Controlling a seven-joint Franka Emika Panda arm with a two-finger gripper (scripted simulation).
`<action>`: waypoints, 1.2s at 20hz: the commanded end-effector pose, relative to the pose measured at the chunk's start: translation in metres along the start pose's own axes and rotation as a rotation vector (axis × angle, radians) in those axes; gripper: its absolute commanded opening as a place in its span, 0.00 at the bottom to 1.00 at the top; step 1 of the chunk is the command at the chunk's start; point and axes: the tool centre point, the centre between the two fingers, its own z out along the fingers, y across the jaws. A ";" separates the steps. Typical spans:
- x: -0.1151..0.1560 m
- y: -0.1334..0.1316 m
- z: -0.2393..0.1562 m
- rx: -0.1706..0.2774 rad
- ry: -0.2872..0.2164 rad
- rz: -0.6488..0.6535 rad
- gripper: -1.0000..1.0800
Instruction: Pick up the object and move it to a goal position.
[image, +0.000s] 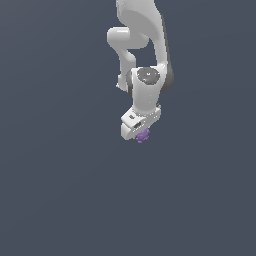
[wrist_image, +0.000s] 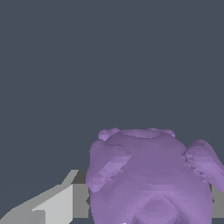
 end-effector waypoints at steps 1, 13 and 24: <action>0.002 -0.020 -0.022 -0.001 0.000 -0.001 0.00; 0.016 -0.118 -0.132 -0.001 0.000 -0.002 0.00; 0.027 -0.177 -0.202 0.001 0.001 -0.002 0.00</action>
